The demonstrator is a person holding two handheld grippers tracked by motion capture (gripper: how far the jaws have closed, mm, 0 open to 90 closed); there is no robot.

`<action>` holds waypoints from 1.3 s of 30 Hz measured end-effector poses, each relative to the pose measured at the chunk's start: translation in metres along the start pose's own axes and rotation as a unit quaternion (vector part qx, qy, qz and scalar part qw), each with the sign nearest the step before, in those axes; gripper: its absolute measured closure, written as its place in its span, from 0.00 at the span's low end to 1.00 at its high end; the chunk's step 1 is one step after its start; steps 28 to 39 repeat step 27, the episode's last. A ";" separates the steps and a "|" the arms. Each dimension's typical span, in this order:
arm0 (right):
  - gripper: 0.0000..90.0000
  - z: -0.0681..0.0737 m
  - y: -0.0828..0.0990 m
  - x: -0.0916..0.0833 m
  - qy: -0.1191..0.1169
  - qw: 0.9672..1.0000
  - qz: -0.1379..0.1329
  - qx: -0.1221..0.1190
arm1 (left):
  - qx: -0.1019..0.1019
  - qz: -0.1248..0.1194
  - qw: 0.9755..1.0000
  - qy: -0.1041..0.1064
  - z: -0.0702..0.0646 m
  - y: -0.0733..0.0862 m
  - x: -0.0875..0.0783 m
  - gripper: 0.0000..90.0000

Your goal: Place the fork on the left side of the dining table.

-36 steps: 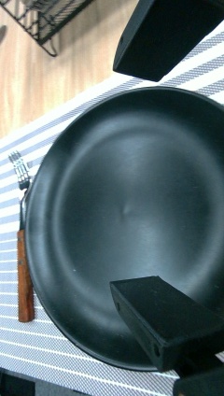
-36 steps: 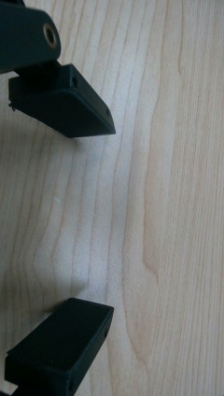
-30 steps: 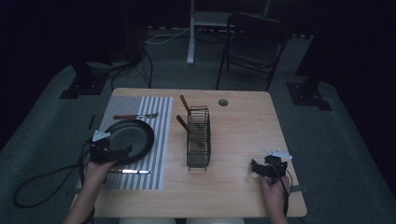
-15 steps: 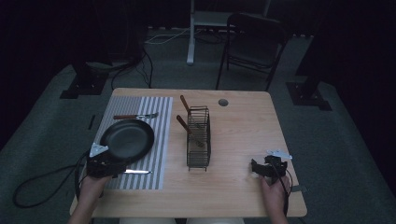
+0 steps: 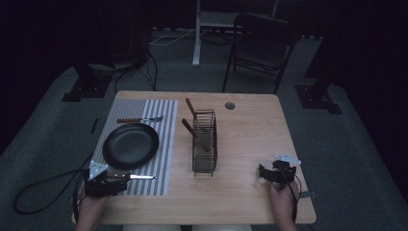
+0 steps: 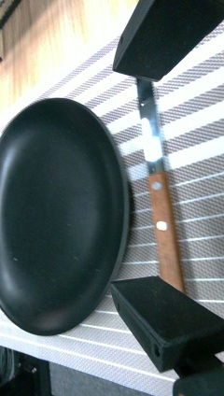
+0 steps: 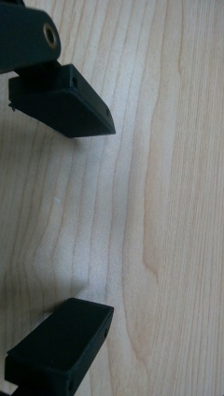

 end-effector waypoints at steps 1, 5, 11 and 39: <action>0.13 0.000 0.000 0.000 0.000 1.000 0.000 0.000 | 0.000 0.000 1.000 -0.001 0.001 0.002 -0.001 0.00; 0.13 0.000 0.000 0.000 0.000 1.000 0.000 0.000 | 0.001 -0.008 1.000 -0.013 0.002 0.007 -0.006 0.00; 0.13 0.000 0.000 0.000 0.000 1.000 0.000 0.000 | -0.023 -0.035 0.997 -0.066 0.014 0.018 -0.017 0.00; 0.13 0.000 0.000 0.000 0.000 1.000 0.000 0.000 | -0.055 -0.057 0.991 -0.109 0.033 0.022 -0.018 0.00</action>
Point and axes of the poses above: each handheld gripper's, and its own axes: x roughly forward along the jaws, y roughly out of its underside, z roughly to its left, the point moved 2 cm from there along x, roughly forward along the jaws, and after that the axes turned 14 degrees about -x, right-handed, at the moved point
